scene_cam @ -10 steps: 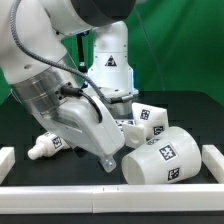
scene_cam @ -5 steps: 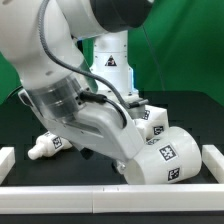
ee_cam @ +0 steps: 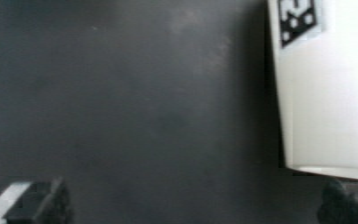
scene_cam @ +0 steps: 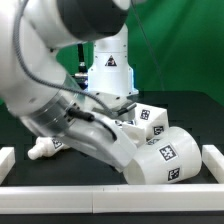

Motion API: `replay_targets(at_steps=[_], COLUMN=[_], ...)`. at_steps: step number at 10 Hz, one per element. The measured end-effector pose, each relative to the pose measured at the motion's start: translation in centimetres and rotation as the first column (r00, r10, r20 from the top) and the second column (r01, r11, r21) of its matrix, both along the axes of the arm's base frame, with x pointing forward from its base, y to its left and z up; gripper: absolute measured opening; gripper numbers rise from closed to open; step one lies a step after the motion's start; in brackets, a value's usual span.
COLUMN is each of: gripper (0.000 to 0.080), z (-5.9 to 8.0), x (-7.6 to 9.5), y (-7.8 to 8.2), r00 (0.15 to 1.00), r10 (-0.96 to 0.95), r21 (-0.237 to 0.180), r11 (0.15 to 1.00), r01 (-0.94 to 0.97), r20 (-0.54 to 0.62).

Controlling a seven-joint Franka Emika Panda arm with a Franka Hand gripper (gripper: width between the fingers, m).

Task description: Assemble lamp

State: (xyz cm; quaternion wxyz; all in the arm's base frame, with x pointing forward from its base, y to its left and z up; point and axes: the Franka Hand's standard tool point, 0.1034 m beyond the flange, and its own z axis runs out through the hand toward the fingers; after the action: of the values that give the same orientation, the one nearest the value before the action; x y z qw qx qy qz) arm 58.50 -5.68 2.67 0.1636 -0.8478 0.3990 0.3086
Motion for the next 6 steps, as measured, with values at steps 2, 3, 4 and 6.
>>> replay_targets(at_steps=[2,3,4,6], gripper=[0.07,0.07,0.07,0.07], z=[-0.3,-0.3,-0.5,0.0], x=[-1.0,-1.1,-0.3,0.5], y=[-0.5,-0.6,-0.9,-0.7], r00=[0.996,0.988,0.988,0.987], r10=[0.014,0.01,-0.003,-0.048], r21=[0.067,0.1,0.093,0.07], r11=[0.998,0.995,0.996,0.996], r01=[-0.008,0.006,0.018,0.059], r20=[-0.092,-0.154,-0.157,-0.152])
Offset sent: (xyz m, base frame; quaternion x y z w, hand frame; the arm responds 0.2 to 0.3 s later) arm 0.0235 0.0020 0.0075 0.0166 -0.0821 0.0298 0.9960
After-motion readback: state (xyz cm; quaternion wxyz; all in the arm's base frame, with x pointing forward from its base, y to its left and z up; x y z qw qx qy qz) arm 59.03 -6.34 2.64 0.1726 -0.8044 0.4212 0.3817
